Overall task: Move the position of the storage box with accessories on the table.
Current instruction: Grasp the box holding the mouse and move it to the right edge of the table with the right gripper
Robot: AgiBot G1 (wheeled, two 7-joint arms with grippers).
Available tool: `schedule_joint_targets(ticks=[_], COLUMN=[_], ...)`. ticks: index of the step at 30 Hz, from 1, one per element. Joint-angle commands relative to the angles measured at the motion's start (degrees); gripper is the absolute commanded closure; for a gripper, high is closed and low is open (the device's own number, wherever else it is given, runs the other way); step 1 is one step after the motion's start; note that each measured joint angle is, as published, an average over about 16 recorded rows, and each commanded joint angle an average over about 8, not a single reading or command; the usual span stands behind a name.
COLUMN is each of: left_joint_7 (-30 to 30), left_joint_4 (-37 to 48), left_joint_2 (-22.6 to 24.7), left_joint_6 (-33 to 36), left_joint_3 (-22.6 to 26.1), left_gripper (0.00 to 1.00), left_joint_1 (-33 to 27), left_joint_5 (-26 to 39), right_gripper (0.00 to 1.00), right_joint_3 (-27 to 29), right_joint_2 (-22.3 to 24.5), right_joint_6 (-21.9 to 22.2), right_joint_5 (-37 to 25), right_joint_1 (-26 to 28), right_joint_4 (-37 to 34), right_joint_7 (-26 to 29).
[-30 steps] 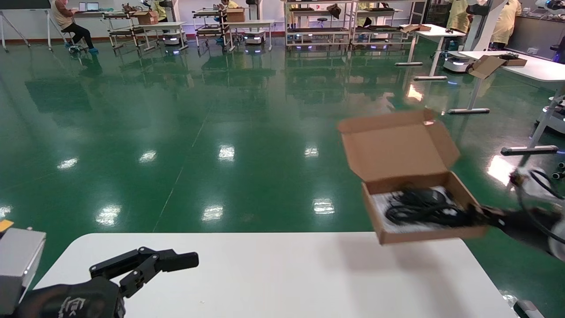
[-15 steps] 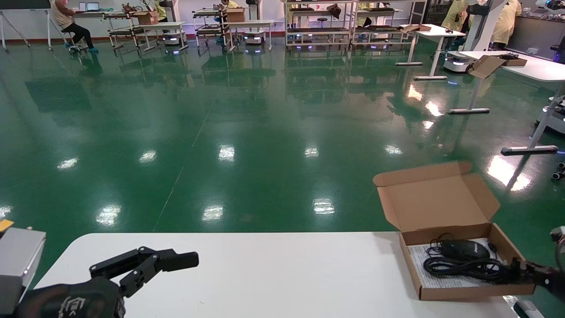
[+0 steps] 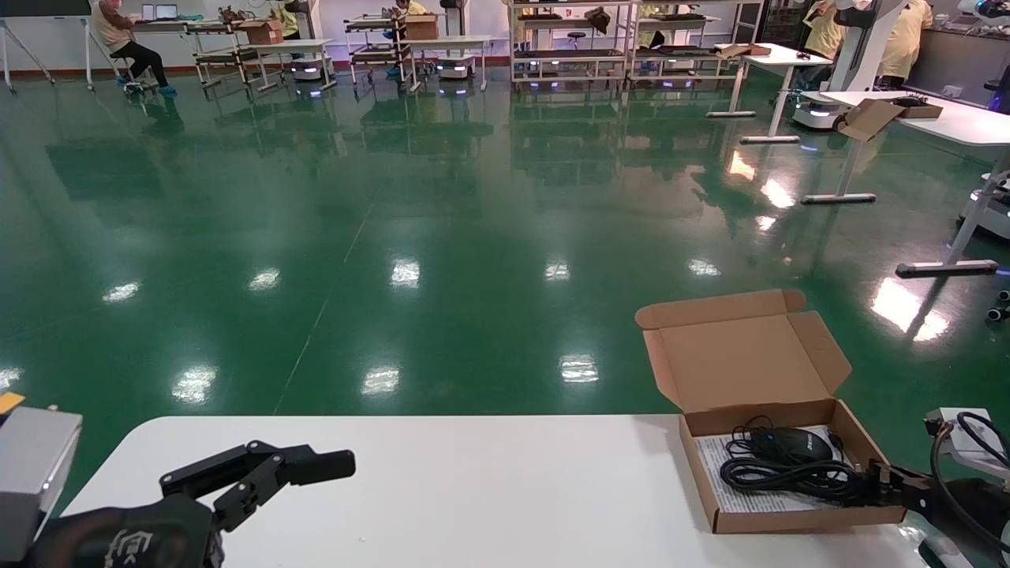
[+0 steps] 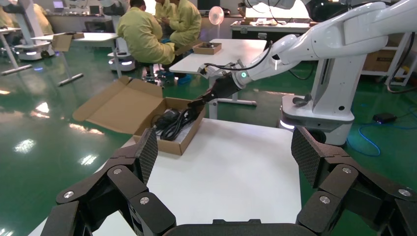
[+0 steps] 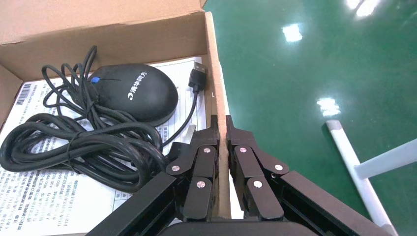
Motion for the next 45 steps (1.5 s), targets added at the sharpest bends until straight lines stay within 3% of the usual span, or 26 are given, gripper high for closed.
schedule_joint_targets(ticks=[1, 28, 30, 31, 36, 38, 45], left_joint_7=[0.0, 0.0, 0.0, 0.0, 0.0, 0.0, 0.0], left_joint_4=[0.0, 0.0, 0.0, 0.0, 0.0, 0.0, 0.0], left_joint_2=[0.0, 0.0, 0.0, 0.0, 0.0, 0.0, 0.0], left_joint_6=[0.0, 0.0, 0.0, 0.0, 0.0, 0.0, 0.0], left_joint_3=[0.0, 0.0, 0.0, 0.0, 0.0, 0.0, 0.0], left_gripper=[0.0, 0.0, 0.0, 0.0, 0.0, 0.0, 0.0], left_joint_1=[0.0, 0.0, 0.0, 0.0, 0.0, 0.0, 0.0], left_joint_5=[0.0, 0.0, 0.0, 0.0, 0.0, 0.0, 0.0], right_gripper=[1.0, 0.98, 0.89, 0.8, 0.19, 0.04, 0.0], right_joint_3=[-0.03, -2.55, -2.66, -2.7, -2.83, -2.85, -2.86], right_joint_2=[-0.05, 0.45, 0.58, 0.64, 0.74, 0.66, 0.08], right_joint_6=[0.16, -0.71, -0.82, -0.91, -1.5, -1.63, -1.33], right_joint_5=[-0.05, -3.71, -3.87, -3.93, -4.11, -4.14, -4.16], right_joint_1=[0.04, 1.25, 1.25, 1.23, 1.03, 0.94, 0.58], right_joint_4=[-0.04, -0.58, -0.62, -0.62, -0.58, -0.55, -0.48], right_joint_7=[-0.46, -5.16, -5.27, -5.3, -5.24, -5.22, -5.41])
